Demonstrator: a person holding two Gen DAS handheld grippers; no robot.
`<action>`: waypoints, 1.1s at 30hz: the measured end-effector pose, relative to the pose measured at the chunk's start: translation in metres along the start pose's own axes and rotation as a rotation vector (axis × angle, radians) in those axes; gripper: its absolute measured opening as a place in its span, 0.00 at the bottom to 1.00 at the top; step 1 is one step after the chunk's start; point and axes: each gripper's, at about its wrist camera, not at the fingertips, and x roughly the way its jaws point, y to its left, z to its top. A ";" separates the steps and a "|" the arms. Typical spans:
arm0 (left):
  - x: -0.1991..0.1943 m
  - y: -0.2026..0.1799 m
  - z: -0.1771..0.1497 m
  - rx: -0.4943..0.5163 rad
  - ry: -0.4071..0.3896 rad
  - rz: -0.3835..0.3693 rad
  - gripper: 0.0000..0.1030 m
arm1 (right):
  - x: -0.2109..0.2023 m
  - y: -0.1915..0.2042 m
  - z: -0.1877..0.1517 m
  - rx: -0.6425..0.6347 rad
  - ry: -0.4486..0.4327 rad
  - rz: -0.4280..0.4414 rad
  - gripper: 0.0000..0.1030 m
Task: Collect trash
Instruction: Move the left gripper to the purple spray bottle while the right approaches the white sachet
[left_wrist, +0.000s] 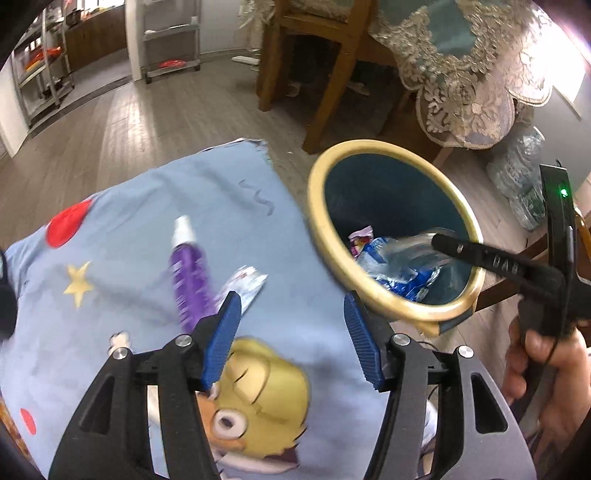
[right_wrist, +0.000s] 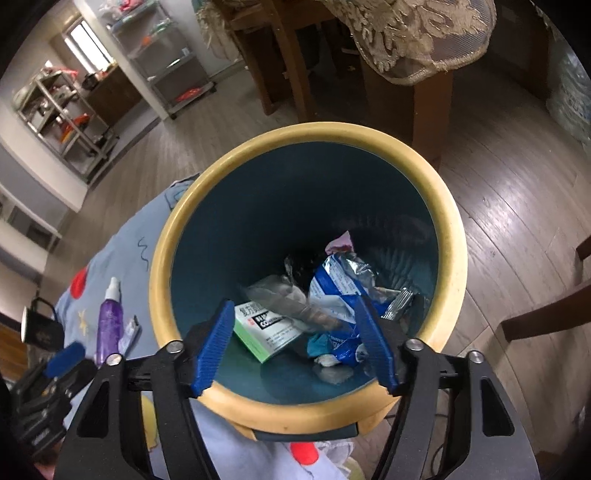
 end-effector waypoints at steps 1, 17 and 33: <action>-0.005 0.008 -0.004 -0.009 -0.002 0.009 0.56 | 0.000 0.000 0.000 0.004 -0.001 0.003 0.68; -0.015 0.076 -0.046 -0.154 0.030 0.073 0.56 | -0.011 0.065 -0.024 -0.188 -0.007 0.095 0.69; 0.055 0.081 0.009 -0.179 0.098 0.093 0.49 | -0.018 0.091 -0.031 -0.261 -0.010 0.145 0.69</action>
